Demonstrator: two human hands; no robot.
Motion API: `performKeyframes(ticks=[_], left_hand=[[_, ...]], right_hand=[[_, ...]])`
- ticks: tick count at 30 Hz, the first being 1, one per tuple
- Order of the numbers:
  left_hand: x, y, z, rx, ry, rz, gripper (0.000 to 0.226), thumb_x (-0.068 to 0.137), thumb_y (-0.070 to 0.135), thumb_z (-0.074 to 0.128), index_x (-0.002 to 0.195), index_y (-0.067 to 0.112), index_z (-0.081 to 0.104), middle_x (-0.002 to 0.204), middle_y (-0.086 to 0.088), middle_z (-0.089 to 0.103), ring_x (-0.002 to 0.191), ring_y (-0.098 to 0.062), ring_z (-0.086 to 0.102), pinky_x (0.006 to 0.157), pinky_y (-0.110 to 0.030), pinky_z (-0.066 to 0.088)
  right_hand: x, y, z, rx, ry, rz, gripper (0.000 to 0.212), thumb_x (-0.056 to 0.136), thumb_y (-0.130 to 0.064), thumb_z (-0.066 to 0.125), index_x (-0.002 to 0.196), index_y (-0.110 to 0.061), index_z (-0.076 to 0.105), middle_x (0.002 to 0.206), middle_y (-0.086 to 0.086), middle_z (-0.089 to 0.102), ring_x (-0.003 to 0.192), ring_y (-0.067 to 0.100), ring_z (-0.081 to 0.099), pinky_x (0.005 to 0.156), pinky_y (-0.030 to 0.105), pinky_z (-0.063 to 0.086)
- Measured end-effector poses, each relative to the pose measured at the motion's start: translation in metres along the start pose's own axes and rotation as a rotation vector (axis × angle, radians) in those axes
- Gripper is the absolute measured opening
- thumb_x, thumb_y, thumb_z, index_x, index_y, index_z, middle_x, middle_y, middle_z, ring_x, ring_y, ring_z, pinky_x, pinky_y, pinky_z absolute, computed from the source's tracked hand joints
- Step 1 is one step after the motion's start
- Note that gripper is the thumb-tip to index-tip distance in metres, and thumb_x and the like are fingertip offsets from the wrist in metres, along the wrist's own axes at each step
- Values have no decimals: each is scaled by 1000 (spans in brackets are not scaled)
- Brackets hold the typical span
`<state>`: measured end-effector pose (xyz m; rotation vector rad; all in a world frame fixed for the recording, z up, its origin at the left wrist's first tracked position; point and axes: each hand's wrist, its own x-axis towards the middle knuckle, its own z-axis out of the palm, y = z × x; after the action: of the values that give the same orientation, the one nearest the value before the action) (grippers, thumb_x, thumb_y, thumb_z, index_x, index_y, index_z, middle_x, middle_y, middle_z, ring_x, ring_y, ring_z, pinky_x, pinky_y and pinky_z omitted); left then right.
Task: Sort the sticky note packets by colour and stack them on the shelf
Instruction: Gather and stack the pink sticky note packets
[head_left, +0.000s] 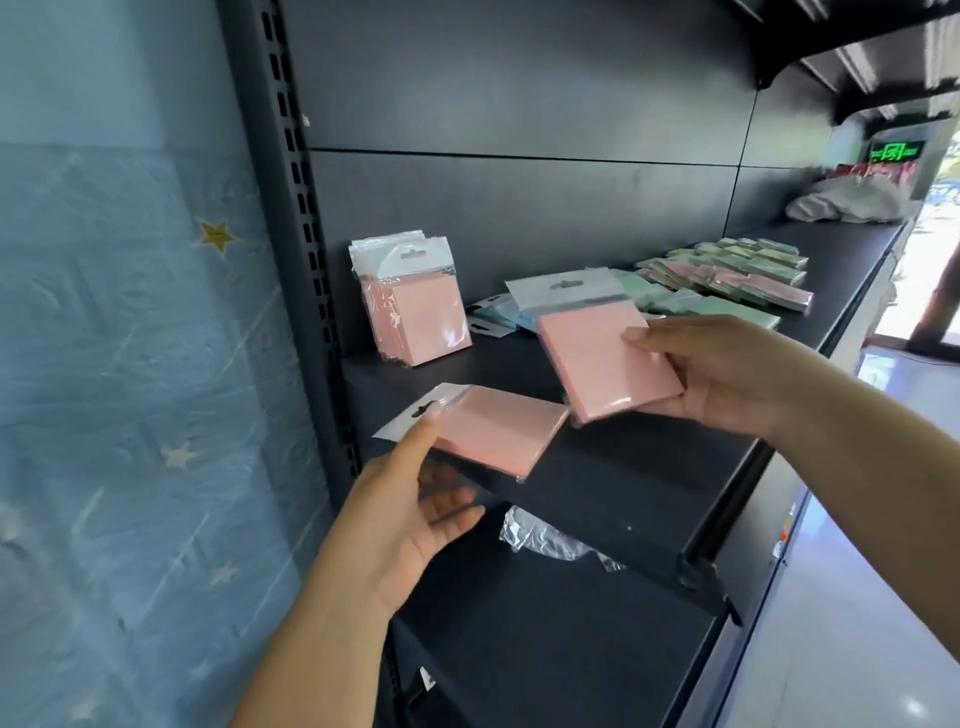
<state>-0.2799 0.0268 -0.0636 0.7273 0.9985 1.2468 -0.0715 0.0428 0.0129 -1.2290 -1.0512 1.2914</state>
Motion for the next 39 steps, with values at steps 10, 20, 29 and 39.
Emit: performKeyframes(ticks=[10, 20, 29, 39], left_hand=[[-7, 18, -6, 51, -124, 342, 13, 70, 19, 61, 73, 8, 56, 60, 0, 68, 53, -8, 64, 52, -19, 55], [4, 34, 23, 151, -219, 380, 20, 78, 31, 59, 77, 13, 66, 66, 3, 72, 60, -8, 67, 54, -19, 54], [22, 25, 44, 655, -49, 717, 22, 86, 20, 62, 107, 23, 67, 86, 26, 62, 81, 13, 58, 75, -3, 45], [3, 0, 66, 1117, 280, 681, 25, 96, 30, 40, 78, 23, 56, 74, 8, 58, 69, 3, 54, 59, -12, 39]], right_hand=[[4, 2, 27, -1, -143, -65, 6, 85, -6, 58, 86, -8, 64, 69, 2, 72, 63, 12, 68, 57, 29, 59], [2, 7, 26, -52, -140, -115, 8, 83, -4, 60, 87, -11, 60, 71, 1, 72, 59, 10, 68, 51, 24, 56], [28, 5, 10, -356, -141, -323, 25, 83, 6, 61, 92, -17, 63, 91, 3, 64, 85, 11, 61, 84, 23, 54], [58, 2, -22, -857, -417, -485, 23, 88, -15, 60, 109, -12, 67, 106, 0, 71, 100, 16, 65, 96, 37, 48]])
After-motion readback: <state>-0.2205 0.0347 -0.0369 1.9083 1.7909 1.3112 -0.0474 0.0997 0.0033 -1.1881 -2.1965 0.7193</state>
